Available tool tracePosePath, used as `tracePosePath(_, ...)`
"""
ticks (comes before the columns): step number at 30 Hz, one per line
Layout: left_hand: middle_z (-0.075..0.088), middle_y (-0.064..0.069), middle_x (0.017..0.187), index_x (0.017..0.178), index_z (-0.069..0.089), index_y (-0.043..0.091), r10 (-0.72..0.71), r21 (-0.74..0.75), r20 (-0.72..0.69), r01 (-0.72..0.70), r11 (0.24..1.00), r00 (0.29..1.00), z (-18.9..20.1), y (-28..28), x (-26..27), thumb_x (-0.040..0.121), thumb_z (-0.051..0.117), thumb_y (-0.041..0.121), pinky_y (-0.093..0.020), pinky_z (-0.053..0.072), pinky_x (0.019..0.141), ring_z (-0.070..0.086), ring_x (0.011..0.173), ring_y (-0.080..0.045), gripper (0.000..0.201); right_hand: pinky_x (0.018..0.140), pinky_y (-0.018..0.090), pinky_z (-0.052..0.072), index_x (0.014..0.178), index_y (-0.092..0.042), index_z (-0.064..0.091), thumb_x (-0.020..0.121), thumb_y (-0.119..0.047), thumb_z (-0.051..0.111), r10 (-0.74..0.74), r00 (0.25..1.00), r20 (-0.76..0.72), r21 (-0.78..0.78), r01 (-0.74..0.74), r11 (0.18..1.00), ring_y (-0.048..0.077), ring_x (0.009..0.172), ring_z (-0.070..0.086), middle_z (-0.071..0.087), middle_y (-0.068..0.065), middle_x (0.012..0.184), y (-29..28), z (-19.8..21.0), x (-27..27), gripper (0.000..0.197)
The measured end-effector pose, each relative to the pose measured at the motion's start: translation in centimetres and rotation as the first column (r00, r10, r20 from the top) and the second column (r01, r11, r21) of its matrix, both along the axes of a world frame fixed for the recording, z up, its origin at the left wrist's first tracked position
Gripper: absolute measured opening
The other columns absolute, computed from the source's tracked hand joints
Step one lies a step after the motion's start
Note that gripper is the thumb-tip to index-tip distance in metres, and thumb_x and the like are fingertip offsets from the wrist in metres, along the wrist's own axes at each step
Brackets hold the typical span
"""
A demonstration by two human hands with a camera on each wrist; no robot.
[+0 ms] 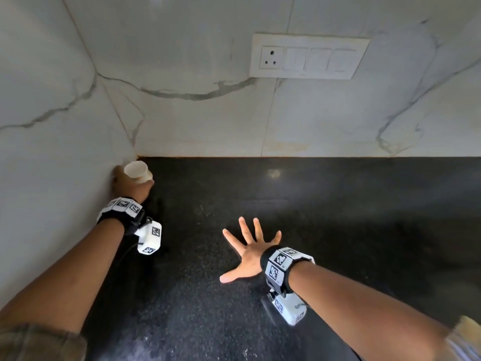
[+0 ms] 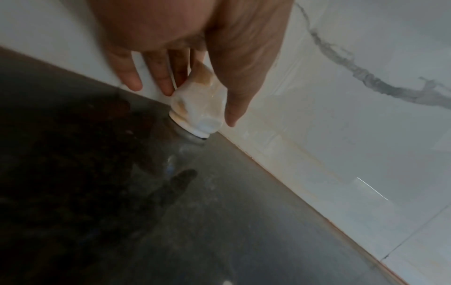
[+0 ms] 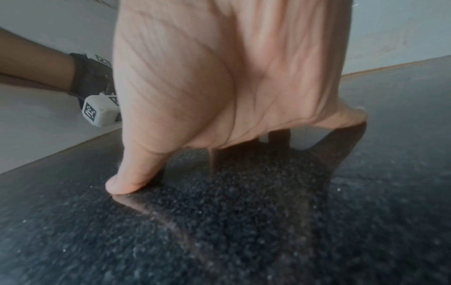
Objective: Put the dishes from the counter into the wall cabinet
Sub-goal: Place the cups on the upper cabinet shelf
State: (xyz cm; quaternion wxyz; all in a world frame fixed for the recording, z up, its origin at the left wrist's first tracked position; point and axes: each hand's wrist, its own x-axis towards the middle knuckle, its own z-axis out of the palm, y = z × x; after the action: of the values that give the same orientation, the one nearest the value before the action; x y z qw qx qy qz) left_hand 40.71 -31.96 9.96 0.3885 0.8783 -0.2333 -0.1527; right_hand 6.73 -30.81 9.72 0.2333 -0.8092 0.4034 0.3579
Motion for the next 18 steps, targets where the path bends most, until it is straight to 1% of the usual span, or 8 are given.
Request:
tracePosePath(2,0.054,-0.017,0.13,0.131,0.042,0.008,0.049,-0.029,0.013,-0.049,0.998,0.999,-0.4,-0.7,-0.5,0.07,0.085,0.024,-0.043,0.045,0.096,0.057,0.114,-0.037,0.077,0.094,0.081,-0.019,0.135,-0.061,-0.032,0.054,-0.096,0.051,0.0,1.0,0.001,0.009,0.0,1.0,0.031,0.131,-0.05,-0.059,-0.011,0.138,-0.1,-0.1,0.0,0.121)
tracePosePath(4,0.055,-0.014,0.128,0.127,0.046,0.009,0.081,-0.044,0.022,-0.08,0.996,0.996,-0.6,-1.2,-0.8,0.066,0.087,0.029,-0.046,0.047,0.094,0.057,0.113,-0.036,0.077,0.094,0.082,-0.02,0.135,-0.061,-0.032,0.054,-0.096,0.051,0.002,1.0,0.001,0.011,-0.002,1.0,0.03,0.13,-0.051,-0.059,-0.011,0.138,-0.2,-0.2,0.0,0.121)
tracePosePath(7,0.05,-0.015,0.132,0.127,0.047,0.01,0.054,0.009,0.05,-0.054,0.998,0.997,-1.0,-1.9,-0.7,0.063,0.086,0.04,-0.054,0.046,0.096,0.052,0.118,-0.038,0.081,0.092,0.082,-0.021,0.134,-0.062,-0.032,0.053,-0.097,0.051,0.002,1.0,0.004,0.006,-0.002,1.0,0.03,0.129,-0.052,-0.059,-0.011,0.138,-0.4,-0.4,0.0,0.121)
tracePosePath(9,0.045,-0.015,0.134,0.127,0.045,0.013,0.027,0.045,0.039,-0.029,0.999,0.999,-1.1,-2.1,-0.5,0.061,0.086,0.043,-0.056,0.044,0.096,0.049,0.12,-0.038,0.084,0.092,0.082,-0.021,0.134,-0.062,-0.032,0.052,-0.097,0.051,0.004,1.0,0.008,0.0,-0.004,1.0,0.031,0.129,-0.052,-0.059,-0.011,0.138,-0.4,-0.5,0.0,0.122)
tracePosePath(12,0.051,-0.014,0.129,0.124,0.046,0.013,-0.001,-0.004,0.018,0.001,1.0,1.0,-1.2,-2.1,-0.6,0.057,0.09,0.04,-0.049,0.048,0.092,0.054,0.113,-0.037,0.085,0.093,0.082,-0.02,0.134,-0.062,-0.032,0.053,-0.097,0.051,0.005,1.0,0.013,-0.005,-0.005,1.0,0.031,0.129,-0.052,-0.059,-0.01,0.138,-0.5,-0.6,0.0,0.122)
tracePosePath(15,0.058,-0.006,0.118,0.119,0.046,0.018,-0.086,-0.085,-0.007,0.085,0.993,0.996,-1.2,-1.4,-1.7,0.059,0.09,0.038,-0.04,0.048,0.086,0.058,0.1,-0.027,0.078,0.092,0.082,-0.021,0.132,-0.064,-0.033,0.051,-0.097,0.052,-0.004,1.0,0.028,-0.005,0.004,1.0,0.03,0.128,-0.053,-0.059,-0.012,0.138,-0.5,-0.8,-0.1,0.122)
tracePosePath(16,0.059,-0.002,0.114,0.118,0.045,0.021,-0.112,-0.097,-0.007,0.111,0.989,0.994,-1.0,-1.1,-2.4,0.059,0.089,0.04,-0.039,0.048,0.087,0.057,0.097,-0.024,0.076,0.091,0.082,-0.021,0.132,-0.064,-0.033,0.05,-0.097,0.052,-0.006,1.0,0.031,-0.007,0.006,1.0,0.03,0.128,-0.053,-0.059,-0.012,0.138,-0.6,-0.9,-0.1,0.122)
tracePosePath(18,0.06,0.002,0.112,0.115,0.045,0.026,-0.145,-0.113,0.009,0.145,0.983,0.989,-0.5,-0.4,-3.9,0.059,0.088,0.042,-0.041,0.049,0.092,0.059,0.099,-0.024,0.072,0.091,0.082,-0.021,0.132,-0.065,-0.032,0.049,-0.098,0.052,-0.005,1.0,0.03,-0.013,0.006,1.0,0.03,0.129,-0.052,-0.058,-0.013,0.138,-0.6,-1.0,-0.1,0.122)
